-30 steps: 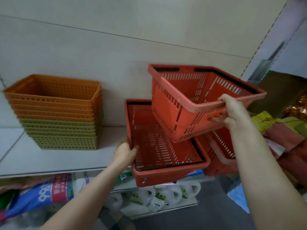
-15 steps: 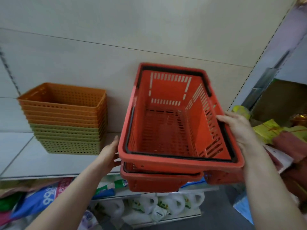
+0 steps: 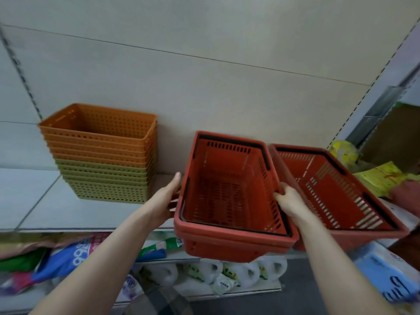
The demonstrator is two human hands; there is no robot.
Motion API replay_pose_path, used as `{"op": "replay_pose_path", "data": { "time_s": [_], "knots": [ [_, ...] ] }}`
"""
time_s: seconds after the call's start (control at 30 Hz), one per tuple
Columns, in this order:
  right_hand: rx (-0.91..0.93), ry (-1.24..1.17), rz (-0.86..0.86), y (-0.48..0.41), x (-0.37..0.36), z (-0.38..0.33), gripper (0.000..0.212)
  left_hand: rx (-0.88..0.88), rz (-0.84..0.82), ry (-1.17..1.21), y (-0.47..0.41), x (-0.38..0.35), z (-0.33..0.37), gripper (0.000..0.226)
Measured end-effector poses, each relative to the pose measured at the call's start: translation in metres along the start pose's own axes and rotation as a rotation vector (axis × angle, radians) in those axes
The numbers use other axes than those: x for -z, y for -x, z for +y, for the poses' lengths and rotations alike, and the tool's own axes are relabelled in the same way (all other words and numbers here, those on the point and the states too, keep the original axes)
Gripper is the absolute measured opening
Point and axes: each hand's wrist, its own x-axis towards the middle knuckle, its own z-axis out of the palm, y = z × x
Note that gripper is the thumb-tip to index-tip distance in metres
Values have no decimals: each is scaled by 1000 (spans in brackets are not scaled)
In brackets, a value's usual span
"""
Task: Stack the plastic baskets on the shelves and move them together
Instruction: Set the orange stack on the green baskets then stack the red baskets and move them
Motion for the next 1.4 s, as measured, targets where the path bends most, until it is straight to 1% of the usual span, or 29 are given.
{"op": "replay_pose_path", "data": {
  "time_s": [0.07, 0.1, 0.13, 0.23, 0.33, 0.43, 0.53, 0.6, 0.7, 0.77, 0.83, 0.97, 1.03, 1.1, 1.2, 1.27, 1.33, 1.4],
  "knots": [
    [-3, 54, 10, -1, -7, 1, 40, -53, 32, -99, -1, -4, -1, 38],
    [-15, 86, 11, -2, -9, 0, 41, -80, 52, -143, -3, -4, -3, 30],
    [-25, 109, 9, -3, -10, 0, 41, -100, 72, -176, -4, -5, -5, 28],
    [-25, 157, 17, -5, -11, -1, 44, -126, 127, -233, -5, -8, -9, 33],
    [-21, 195, 22, -12, -10, 1, 47, -141, 145, -270, -6, -13, -10, 33],
    [3, 238, 16, -15, -11, 0, 41, -136, 159, -337, -7, -17, -11, 29],
    [28, 288, 5, -12, -11, -2, 36, -160, 192, -517, -10, -17, -10, 37],
    [38, 293, 10, -10, -7, -4, 39, -221, 241, -686, -12, -17, -6, 43],
    [96, 216, 115, 0, 9, 4, 44, -348, 334, -907, -15, -21, 0, 60],
    [139, 167, 196, 8, 25, 19, 42, -447, 387, -1057, -12, -31, 3, 65],
    [152, 155, 265, 8, 48, 38, 40, -563, 363, -1093, -9, -54, 9, 63],
    [123, 188, 377, -26, 106, 80, 43, -733, 176, -1045, -15, -128, 32, 59],
    [79, 252, 381, -49, 134, 102, 46, -782, 89, -1032, -23, -180, 42, 60],
    [65, 312, 361, -74, 160, 126, 45, -731, 21, -1016, -38, -239, 46, 62],
    [15, 366, 298, -114, 191, 160, 46, -521, -28, -1061, -83, -316, 46, 68],
    [-33, 400, 241, -142, 204, 176, 50, -338, 1, -1049, -118, -346, 42, 63],
    [-86, 418, 163, -168, 213, 189, 56, -171, 75, -1034, -144, -362, 38, 52],
    [-147, 417, 65, -193, 215, 204, 55, -50, 133, -986, -161, -367, 29, 41]
  ]
}}
